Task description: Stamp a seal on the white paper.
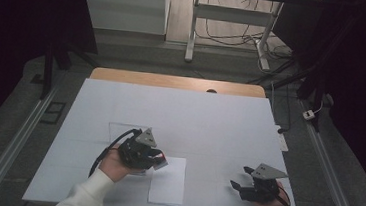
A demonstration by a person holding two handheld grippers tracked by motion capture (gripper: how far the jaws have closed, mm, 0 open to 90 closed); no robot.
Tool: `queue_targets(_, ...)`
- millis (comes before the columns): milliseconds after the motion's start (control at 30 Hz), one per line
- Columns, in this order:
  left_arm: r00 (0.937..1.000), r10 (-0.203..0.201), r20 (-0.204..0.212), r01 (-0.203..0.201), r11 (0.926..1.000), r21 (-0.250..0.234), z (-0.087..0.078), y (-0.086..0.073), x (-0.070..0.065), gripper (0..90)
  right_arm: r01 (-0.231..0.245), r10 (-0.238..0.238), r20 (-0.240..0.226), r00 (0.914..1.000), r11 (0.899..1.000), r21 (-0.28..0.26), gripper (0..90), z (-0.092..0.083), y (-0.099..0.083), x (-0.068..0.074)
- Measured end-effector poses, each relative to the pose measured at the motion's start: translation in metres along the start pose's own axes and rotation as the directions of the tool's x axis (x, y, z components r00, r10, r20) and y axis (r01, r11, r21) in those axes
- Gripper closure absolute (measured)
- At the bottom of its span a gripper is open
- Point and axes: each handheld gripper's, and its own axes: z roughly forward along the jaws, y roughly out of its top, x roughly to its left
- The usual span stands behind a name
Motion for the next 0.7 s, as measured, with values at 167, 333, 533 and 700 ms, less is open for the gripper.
queue_targets(167,0.9998,0.014,0.012,-0.014,0.9998,0.014,0.007,0.004,-0.004,70.3,0.0,0.0,-0.003,1.0,1.0,-0.003,27.3,0.0,0.0,0.0)
queue_targets(333,0.9995,0.024,0.02,-0.024,0.9995,0.022,0.013,0.006,-0.008,70.3,0.005,-0.005,0.0,1.0,1.0,-0.003,27.2,-0.001,0.0,0.001)
queue_targets(533,0.9988,0.035,0.033,-0.037,0.9983,0.045,0.02,0.007,-0.011,70.3,0.003,-0.003,-0.004,1.0,1.0,-0.006,27.3,0.0,0.0,0.0)
queue_targets(700,0.9985,0.038,0.04,-0.04,0.9975,0.057,0.026,0.008,-0.012,70.3,0.004,-0.004,-0.005,1.0,1.0,-0.003,27.3,0.0,-0.001,0.0)
